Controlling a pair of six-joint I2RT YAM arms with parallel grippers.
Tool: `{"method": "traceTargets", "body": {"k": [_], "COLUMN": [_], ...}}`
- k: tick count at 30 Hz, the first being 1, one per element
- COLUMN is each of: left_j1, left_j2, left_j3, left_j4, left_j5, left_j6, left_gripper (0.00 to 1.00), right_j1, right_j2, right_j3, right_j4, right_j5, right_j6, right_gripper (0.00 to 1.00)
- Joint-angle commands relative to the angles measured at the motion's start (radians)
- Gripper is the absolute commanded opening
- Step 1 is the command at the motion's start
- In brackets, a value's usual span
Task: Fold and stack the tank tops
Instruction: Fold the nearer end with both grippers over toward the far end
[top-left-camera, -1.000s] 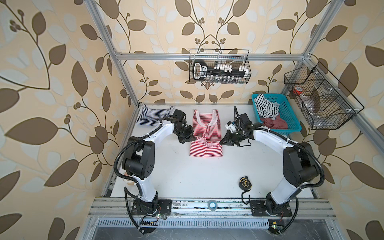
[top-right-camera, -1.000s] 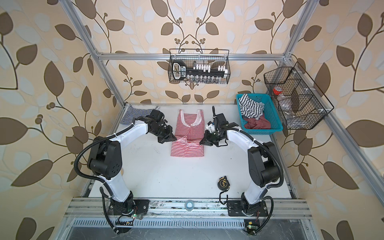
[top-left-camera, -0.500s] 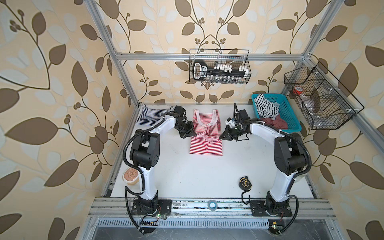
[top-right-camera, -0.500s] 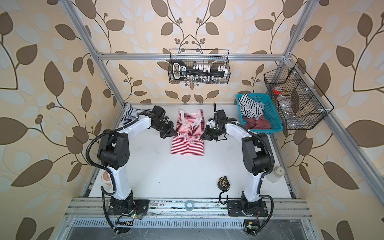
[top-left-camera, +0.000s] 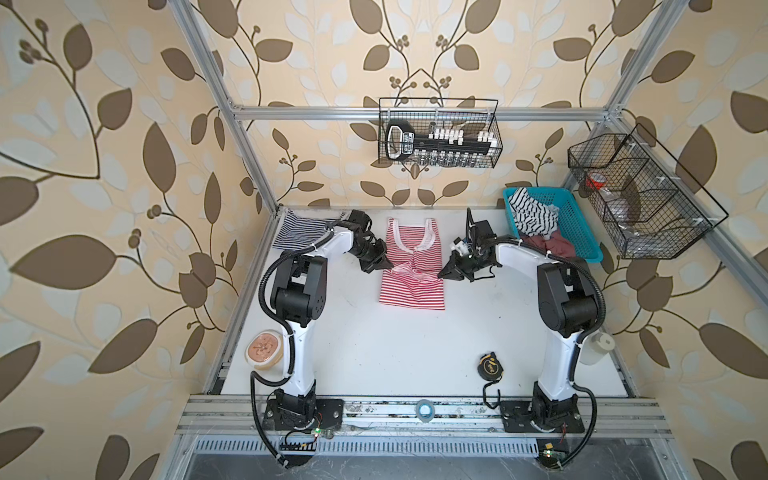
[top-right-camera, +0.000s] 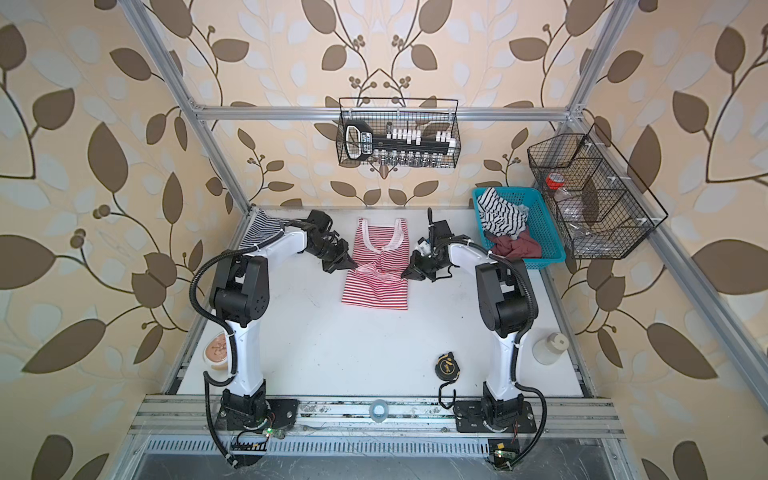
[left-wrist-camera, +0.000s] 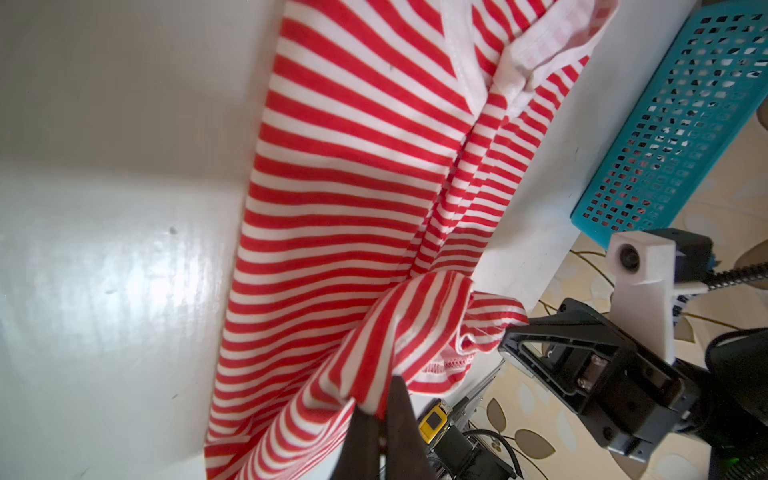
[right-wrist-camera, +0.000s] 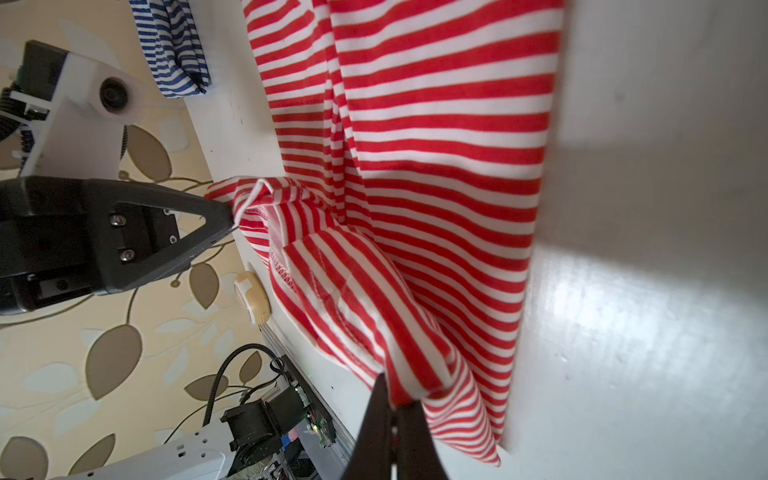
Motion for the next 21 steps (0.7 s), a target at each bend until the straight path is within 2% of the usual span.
{"method": "traceTargets", "body": {"k": [1, 5, 6, 9, 11, 12, 14, 21], "left_j1": [0.010, 0.016, 0.017, 0.022, 0.026, 0.028, 0.031, 0.045], "left_j2": [0.014, 0.041, 0.046, 0.050, 0.051, 0.053, 0.055, 0.078], "left_j3": [0.051, 0.065, 0.068, 0.065, 0.064, 0.065, 0.073, 0.163], "left_j4": [-0.010, -0.019, -0.019, -0.013, -0.003, 0.003, 0.014, 0.048], "left_j5": [0.037, 0.039, 0.040, 0.046, 0.046, 0.047, 0.050, 0.063], "left_j6": [0.028, 0.028, 0.026, 0.021, 0.011, 0.005, -0.006, -0.046], "left_gripper": [0.00, 0.00, 0.08, 0.16, 0.32, 0.37, 0.44, 0.49], "right_j1": [-0.008, -0.013, -0.014, -0.017, -0.023, -0.027, -0.035, -0.076], "right_j2": [0.035, 0.062, 0.068, 0.084, 0.092, 0.095, 0.096, 0.040], "right_j3": [0.045, 0.059, 0.062, 0.061, 0.059, 0.059, 0.058, 0.031], "right_j4": [0.011, 0.020, 0.024, 0.053, 0.073, 0.083, 0.100, 0.174], "right_j5": [-0.023, -0.030, -0.035, -0.053, -0.060, -0.061, -0.063, -0.056], "right_j6": [-0.007, -0.003, -0.003, 0.012, 0.027, 0.032, 0.045, 0.090], "right_gripper": [0.00, 0.00, 0.01, 0.08, 0.15, 0.19, 0.21, 0.27]}}
